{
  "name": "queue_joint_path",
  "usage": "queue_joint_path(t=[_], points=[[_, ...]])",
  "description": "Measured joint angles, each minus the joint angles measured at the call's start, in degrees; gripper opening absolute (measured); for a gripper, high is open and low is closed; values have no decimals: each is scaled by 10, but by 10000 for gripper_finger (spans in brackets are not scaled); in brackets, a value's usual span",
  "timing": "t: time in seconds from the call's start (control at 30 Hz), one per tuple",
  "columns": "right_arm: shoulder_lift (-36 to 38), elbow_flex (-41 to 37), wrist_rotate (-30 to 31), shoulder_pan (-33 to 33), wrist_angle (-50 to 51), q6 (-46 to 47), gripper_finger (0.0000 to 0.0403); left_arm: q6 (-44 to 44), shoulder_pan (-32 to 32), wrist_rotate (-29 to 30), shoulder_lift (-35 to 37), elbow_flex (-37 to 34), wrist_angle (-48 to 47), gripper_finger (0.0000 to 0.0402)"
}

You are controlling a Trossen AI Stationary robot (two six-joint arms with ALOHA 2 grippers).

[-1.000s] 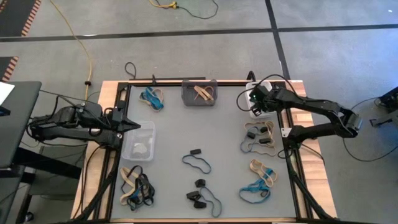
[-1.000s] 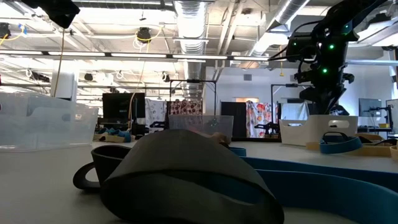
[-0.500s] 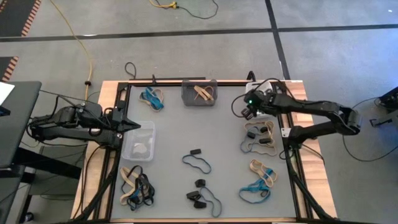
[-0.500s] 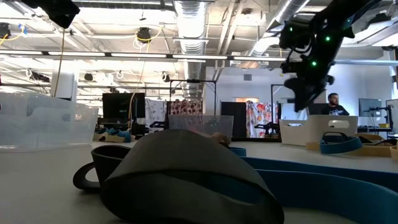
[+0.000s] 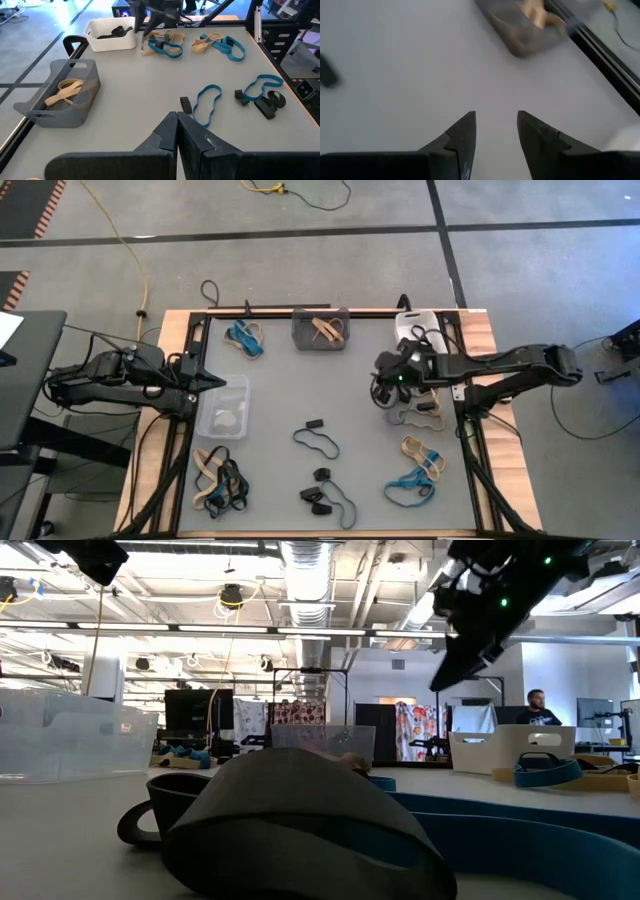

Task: Sort rubber bands into baskets
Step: Put the black rubber band into the white bin

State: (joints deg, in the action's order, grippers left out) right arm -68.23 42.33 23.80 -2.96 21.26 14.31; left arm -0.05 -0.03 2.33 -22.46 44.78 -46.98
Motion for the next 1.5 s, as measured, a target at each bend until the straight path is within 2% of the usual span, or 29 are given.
queue_joint_path(t=[0.27, 0.43, 0.53, 0.7, 0.83, 0.97, 1.17, 1.33, 1.43, 1.5], points=[[-28, 0, -45, 97, -114, -33, 173, 0, 0, 0, 0, 0, 0, 0], [-93, -1, -48, 138, -193, -58, 173, 1, 0, 16, 0, 0, 2, 0], [-151, -1, -71, 146, -266, -85, 173, -6, 0, 44, 0, 0, 3, 0], [-243, 0, -78, 133, -397, -118, 173, -4, 0, 47, 0, 0, 3, 0], [-300, 9, -155, 104, -467, -114, 173, -21, 0, 48, 0, 0, 4, 0], [-365, 45, -208, 89, -469, -114, 173, -60, 0, 48, 0, 0, 16, 0], [-427, 94, -210, 80, -437, -131, 173, -126, 0, 80, -4, 0, 15, 0], [-447, 117, -213, 68, -401, -133, 173, -130, 0, 68, -13, 0, 13, 0], [-447, 122, -213, 61, -384, -134, 157, -120, 0, 59, -21, 0, 13, 0], [-445, 122, -213, 59, -379, -136, 132, -120, 0, 60, -29, 0, 12, 0]])
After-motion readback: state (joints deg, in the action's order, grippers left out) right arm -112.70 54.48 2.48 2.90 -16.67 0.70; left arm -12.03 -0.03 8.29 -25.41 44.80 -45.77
